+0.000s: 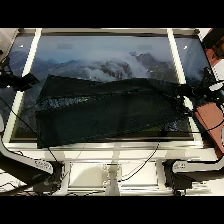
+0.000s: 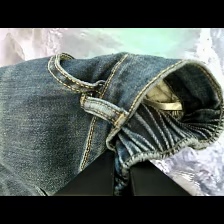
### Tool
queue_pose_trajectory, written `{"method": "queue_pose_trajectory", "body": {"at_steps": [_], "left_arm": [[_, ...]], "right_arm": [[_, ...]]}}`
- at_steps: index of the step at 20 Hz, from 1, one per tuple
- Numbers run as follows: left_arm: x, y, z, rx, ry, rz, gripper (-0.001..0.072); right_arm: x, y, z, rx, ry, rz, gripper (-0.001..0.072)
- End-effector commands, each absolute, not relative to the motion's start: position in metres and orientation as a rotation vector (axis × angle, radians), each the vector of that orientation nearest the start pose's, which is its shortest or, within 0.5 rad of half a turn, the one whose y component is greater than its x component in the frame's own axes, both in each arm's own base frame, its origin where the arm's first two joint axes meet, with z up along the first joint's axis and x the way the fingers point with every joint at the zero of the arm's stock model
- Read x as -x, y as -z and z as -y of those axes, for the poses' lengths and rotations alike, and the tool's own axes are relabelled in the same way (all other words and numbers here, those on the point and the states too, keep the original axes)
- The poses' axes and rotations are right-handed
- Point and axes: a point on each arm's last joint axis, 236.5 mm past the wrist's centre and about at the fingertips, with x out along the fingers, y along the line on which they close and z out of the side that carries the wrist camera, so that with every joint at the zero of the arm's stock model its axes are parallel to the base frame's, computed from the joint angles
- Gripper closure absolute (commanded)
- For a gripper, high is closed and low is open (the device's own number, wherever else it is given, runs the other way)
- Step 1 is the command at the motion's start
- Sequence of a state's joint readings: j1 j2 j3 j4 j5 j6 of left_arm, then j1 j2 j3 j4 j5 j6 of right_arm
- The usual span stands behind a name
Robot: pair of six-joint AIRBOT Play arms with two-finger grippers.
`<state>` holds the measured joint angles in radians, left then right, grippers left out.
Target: Fold the clothes and pants, and hang the long-sleeved shirts on hangers.
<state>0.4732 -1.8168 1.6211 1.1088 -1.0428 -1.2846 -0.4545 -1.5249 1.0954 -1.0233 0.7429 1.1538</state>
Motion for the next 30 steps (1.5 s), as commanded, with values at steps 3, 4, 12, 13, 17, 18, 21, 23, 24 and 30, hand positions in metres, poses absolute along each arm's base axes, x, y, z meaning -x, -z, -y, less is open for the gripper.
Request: {"method": "queue_pose_trajectory", "body": {"at_steps": [3,4,12,13,17,18,21,23,24,30], "left_arm": [[-0.555,0.065,-0.15,0.563,0.06,-1.071,0.0092],[-0.556,0.071,-0.149,0.563,0.077,-1.093,0.0092],[-0.558,0.106,-0.125,0.309,0.216,-1.174,0.0092],[-0.557,0.108,-0.121,0.282,0.22,-1.187,0.0093],[-0.561,0.112,-0.095,0.251,0.258,-1.202,0.0097],[-0.562,0.114,-0.09,0.248,0.267,-1.207,0.0165],[-0.57,0.115,-0.081,0.231,0.269,-1.186,0.0511],[-0.587,0.104,-0.082,0.205,0.246,-1.118,0.0676],[-0.6,0.091,-0.084,0.186,0.23,-1.065,0.0676],[-0.658,-0.046,-0.107,0.077,0.09,-0.656,0.0677]], "right_arm": [[-0.447,0.063,0.127,-0.439,0.096,-0.999,0.0674],[-0.448,0.063,0.128,-0.437,0.099,-0.994,0.0674],[-0.453,0.06,0.128,-0.457,0.105,-0.971,0.0673],[-0.453,0.059,0.128,-0.463,0.105,-0.968,0.0673],[-0.453,0.059,0.127,-0.467,0.102,-0.97,0.0673],[-0.453,0.059,0.126,-0.468,0.102,-0.971,0.0673],[-0.453,0.059,0.126,-0.468,0.101,-0.971,0.0673],[-0.453,0.059,0.126,-0.468,0.101,-0.971,0.0674],[-0.453,0.059,0.126,-0.467,0.1,-0.97,0.0673],[-0.473,0.037,0.119,-0.411,0.063,-0.925,0.0674]]}}
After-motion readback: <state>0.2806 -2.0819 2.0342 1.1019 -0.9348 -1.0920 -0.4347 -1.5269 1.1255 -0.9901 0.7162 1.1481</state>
